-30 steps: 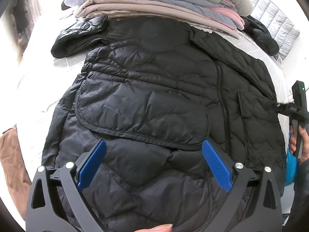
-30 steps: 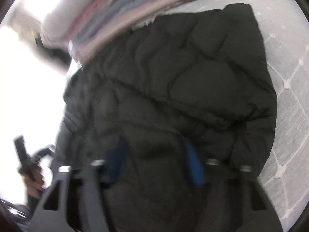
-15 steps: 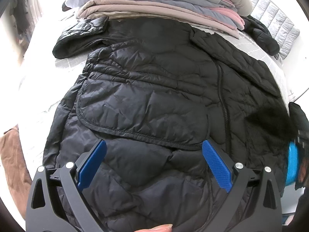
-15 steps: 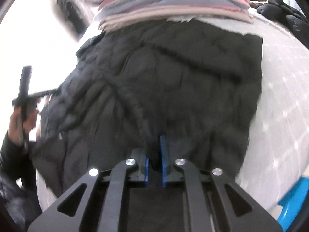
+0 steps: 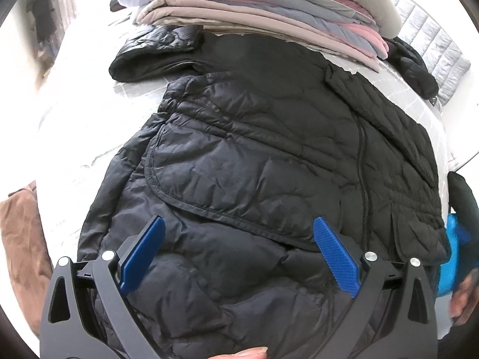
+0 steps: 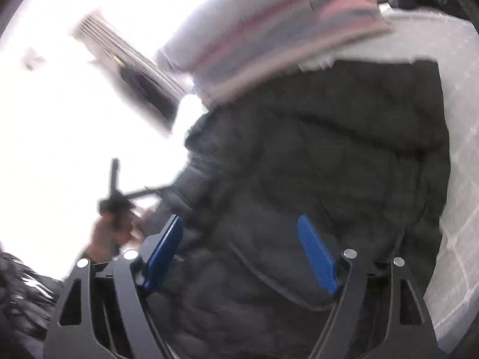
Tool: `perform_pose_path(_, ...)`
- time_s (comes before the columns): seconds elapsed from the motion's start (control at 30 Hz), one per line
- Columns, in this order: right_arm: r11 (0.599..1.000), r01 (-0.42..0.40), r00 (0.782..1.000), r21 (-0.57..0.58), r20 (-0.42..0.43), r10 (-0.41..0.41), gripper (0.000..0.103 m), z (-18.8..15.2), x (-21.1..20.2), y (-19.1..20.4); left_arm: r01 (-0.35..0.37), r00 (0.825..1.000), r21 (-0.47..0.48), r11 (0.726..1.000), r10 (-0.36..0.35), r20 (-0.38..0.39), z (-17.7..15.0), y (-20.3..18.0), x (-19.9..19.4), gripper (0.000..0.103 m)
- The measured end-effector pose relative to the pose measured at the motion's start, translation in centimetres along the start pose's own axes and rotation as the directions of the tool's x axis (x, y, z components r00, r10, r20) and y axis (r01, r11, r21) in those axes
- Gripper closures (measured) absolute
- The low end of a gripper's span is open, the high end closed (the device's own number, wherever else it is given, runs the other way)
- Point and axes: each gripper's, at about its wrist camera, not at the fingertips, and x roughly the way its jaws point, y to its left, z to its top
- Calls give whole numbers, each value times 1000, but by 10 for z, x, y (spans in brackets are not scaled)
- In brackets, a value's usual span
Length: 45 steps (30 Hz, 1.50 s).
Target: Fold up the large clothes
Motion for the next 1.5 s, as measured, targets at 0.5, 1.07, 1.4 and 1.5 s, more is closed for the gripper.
perform_pose_path(0.5, 886, -40, 989, 462, 145, -31, 25, -33, -10, -107, 20, 1000, -31, 999, -20, 3, 0, 15, -7, 8)
perform_pose_path(1.07, 981, 126, 982, 149, 120, -144, 23, 37, 55, 31, 6, 1000, -101, 995, -3, 27, 5, 52, -17, 8)
perform_pose_path(1.4, 955, 117, 965, -271, -195, -174, 21, 92, 303, 193, -65, 993, -228, 971, 85, 79, 13, 125, -35, 8)
perform_pose_path(1.5, 905, 199, 901, -375, -292, -320, 15, 76, 355, 199, -67, 994, -287, 956, 90, 68, 12, 155, -37, 8)
